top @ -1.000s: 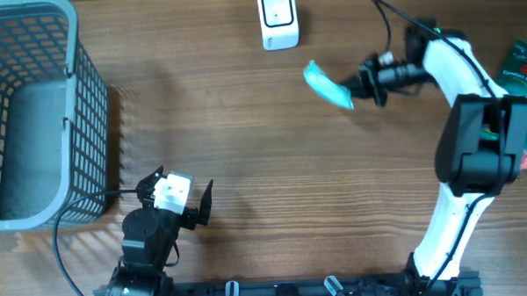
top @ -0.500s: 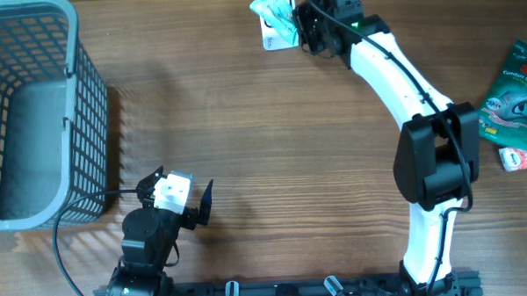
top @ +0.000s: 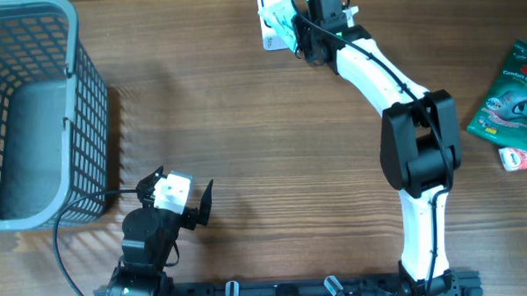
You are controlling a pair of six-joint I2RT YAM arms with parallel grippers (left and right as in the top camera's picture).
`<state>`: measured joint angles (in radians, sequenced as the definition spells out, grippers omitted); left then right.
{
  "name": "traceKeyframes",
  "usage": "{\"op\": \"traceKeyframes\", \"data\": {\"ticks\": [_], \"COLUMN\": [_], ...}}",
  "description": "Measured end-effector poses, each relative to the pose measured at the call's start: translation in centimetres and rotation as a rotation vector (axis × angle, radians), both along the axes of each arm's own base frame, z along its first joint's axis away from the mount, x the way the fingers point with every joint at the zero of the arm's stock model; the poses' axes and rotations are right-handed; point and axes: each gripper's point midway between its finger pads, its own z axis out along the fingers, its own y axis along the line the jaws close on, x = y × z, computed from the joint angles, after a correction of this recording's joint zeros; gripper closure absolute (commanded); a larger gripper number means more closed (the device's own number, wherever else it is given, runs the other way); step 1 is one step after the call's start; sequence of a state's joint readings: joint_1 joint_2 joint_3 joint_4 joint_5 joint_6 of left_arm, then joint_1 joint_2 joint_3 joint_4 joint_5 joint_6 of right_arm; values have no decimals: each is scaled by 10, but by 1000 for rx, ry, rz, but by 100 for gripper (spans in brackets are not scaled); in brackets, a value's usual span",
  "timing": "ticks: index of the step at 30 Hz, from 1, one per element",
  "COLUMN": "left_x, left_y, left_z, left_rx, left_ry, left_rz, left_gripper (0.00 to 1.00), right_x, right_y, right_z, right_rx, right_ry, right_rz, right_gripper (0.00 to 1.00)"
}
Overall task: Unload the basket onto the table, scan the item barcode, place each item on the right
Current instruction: 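Raise the wipes packet with the right gripper to the scanner, then carry the wipes packet to the right edge and release it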
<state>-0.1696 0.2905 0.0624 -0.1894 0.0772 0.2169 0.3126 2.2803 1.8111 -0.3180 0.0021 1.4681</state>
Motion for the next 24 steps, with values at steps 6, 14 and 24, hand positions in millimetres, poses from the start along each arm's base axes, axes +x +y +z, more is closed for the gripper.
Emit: {"op": "traceKeyframes", "data": {"ticks": [6, 14, 24], "left_x": [0, 0, 0], "left_y": [0, 0, 0], "left_z": [0, 0, 0], "left_rx": [0, 0, 0], "left_ry": [0, 0, 0], "left_rz": [0, 0, 0], "left_gripper": [0, 0, 0], "right_x": [-59, -144, -177], "right_y": [-49, -258, -363], "right_z": [5, 69, -30], "right_rx": [-48, -164, -218], "right_ry": [265, 458, 536], "right_rz": [-40, -435, -527], "right_gripper": [96, 96, 61]}}
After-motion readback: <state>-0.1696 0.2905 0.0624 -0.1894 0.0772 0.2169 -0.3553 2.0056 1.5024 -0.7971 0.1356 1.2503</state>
